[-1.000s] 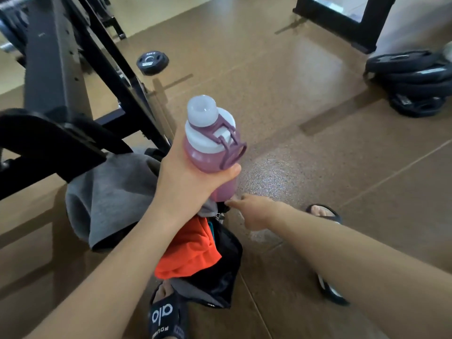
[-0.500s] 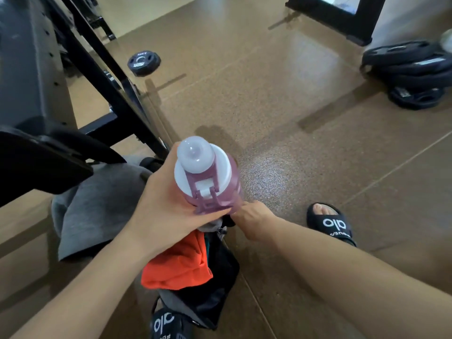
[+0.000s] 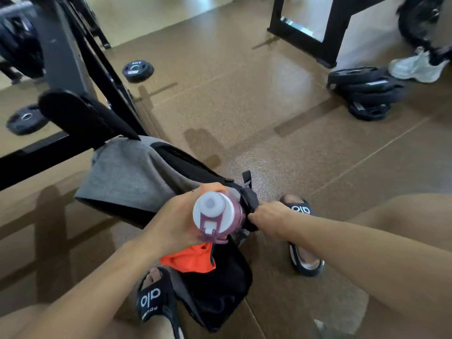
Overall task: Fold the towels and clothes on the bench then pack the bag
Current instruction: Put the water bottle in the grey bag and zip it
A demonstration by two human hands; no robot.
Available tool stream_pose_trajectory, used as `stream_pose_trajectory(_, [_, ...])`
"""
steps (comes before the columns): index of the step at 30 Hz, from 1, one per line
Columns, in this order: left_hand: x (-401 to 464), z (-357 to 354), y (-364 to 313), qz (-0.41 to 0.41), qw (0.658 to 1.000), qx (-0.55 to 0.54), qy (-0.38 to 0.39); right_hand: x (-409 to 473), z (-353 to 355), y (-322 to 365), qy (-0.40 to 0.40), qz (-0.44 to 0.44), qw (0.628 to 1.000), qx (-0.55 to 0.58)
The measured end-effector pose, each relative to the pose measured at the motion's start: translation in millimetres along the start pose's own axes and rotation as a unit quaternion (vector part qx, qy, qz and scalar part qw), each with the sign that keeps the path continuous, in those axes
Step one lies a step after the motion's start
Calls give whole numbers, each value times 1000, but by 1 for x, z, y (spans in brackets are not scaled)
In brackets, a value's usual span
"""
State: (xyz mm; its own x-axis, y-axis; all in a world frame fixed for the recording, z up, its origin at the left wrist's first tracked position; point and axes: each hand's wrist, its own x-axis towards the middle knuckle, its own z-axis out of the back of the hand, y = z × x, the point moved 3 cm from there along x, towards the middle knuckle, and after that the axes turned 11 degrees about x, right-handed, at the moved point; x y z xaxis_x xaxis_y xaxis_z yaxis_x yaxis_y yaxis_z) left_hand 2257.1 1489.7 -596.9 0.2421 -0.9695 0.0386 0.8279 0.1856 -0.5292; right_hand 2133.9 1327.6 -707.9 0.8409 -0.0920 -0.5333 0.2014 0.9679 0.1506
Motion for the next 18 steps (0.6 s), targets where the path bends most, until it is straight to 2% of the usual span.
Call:
stream_pose_trajectory(6, [0,-24,4,-34,994,88,-48,-19,-4,1,14,-25,998,55])
stream_pose_trajectory(8, [1,-29,8,-56,985,151,-59,-22,-3,-1,7,-26,997,76])
stream_pose_trajectory(10, [3,-39,13,-102,978,161,-86,-24,-3,-3,-1,-28,995,91])
stream_pose_trajectory(13, [3,-42,13,-115,977,129,-122,-24,-5,-8,-22,-29,991,128])
stream_pose_trajectory(18, [6,-38,15,-126,975,137,-118,-21,-6,-13,-51,-35,979,193])
